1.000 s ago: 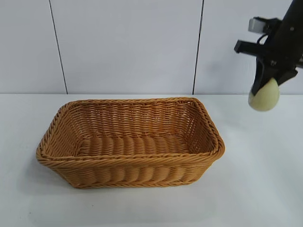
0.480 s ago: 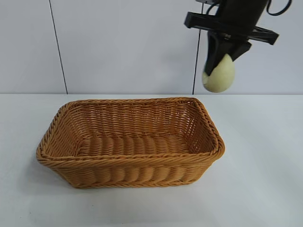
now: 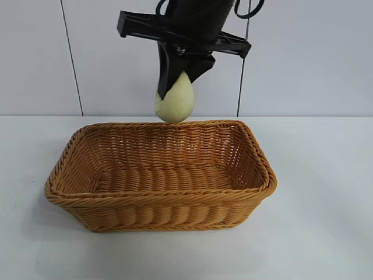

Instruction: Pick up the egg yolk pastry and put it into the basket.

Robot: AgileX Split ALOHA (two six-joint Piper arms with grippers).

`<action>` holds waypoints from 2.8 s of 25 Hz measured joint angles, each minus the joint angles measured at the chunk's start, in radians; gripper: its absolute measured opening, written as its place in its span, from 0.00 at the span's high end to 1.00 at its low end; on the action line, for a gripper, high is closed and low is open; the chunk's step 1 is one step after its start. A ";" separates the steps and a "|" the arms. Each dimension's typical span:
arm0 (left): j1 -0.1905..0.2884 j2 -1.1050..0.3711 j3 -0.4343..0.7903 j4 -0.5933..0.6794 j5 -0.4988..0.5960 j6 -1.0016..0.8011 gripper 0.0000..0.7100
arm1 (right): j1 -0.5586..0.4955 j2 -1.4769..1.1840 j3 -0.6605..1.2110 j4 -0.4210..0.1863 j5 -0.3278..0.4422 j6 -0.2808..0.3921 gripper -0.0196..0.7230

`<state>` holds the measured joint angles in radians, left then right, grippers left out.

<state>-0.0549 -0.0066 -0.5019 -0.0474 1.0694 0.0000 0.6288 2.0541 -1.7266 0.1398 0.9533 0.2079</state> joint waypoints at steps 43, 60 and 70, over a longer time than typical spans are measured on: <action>0.000 0.000 0.000 0.001 0.000 0.000 0.02 | -0.278 0.124 -0.343 -0.185 0.263 0.008 0.04; 0.000 0.000 0.000 0.001 0.000 0.000 0.02 | -0.577 0.122 -0.343 -0.132 0.263 -0.037 0.04; 0.000 0.000 0.000 0.001 0.000 0.000 0.02 | -0.576 -0.092 -0.051 -0.152 0.262 -0.063 0.04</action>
<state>-0.0549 -0.0066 -0.5019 -0.0462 1.0694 0.0000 0.0527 1.9621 -1.7773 -0.0121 1.2150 0.1451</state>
